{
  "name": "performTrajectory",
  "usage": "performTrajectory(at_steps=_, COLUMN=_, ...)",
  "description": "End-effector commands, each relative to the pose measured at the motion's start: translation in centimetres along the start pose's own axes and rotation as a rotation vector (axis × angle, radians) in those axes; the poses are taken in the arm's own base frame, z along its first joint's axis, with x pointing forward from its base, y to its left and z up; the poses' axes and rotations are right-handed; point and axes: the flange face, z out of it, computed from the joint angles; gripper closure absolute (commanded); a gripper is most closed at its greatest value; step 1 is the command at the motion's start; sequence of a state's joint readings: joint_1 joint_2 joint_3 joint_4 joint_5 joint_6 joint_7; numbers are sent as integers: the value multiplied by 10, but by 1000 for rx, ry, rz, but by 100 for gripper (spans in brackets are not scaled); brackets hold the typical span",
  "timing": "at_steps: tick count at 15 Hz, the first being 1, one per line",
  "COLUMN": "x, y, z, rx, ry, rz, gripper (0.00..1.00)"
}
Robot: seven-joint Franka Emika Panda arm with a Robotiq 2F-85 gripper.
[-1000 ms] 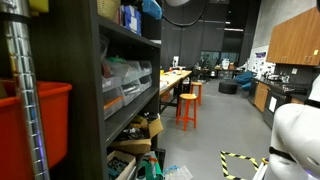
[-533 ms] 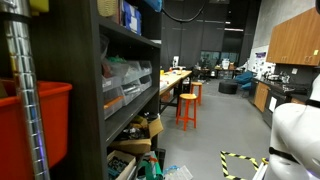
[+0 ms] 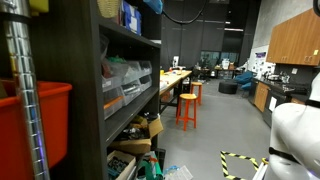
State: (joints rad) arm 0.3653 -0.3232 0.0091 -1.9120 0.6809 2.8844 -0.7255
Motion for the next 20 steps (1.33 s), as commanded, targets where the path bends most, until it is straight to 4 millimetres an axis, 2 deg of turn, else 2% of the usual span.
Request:
performTrajectory(at_steps=1, x=-5, y=20, z=13, rx=-23, ry=-15, rz=-4, gripper=78)
performTrajectory(at_steps=6, x=-31, y=52, z=34, rx=-64, ry=-84, rz=23, gripper=78)
performTrajectory(at_steps=10, x=-38, y=59, z=40, rx=-69, ry=-110, rz=26, gripper=78)
performTrajectory(at_steps=11, x=-37, y=57, z=39, rx=-65, ry=-108, rz=22, gripper=52)
performTrajectory(at_steps=12, x=-36, y=57, z=39, rx=-63, ry=-108, rz=21, gripper=47)
performTrajectory(at_steps=13, x=-35, y=56, z=38, rx=-60, ry=-106, rz=20, gripper=27)
performTrajectory(at_steps=15, x=-34, y=55, z=38, rx=-58, ry=-106, rz=19, gripper=19)
performTrajectory(at_steps=18, x=-34, y=56, z=38, rx=-59, ry=-105, rz=18, gripper=2)
performTrajectory(at_steps=19, x=-34, y=56, z=37, rx=-59, ry=-105, rz=18, gripper=0)
performTrajectory(at_steps=20, x=-33, y=56, z=37, rx=-60, ry=-103, rz=16, gripper=6)
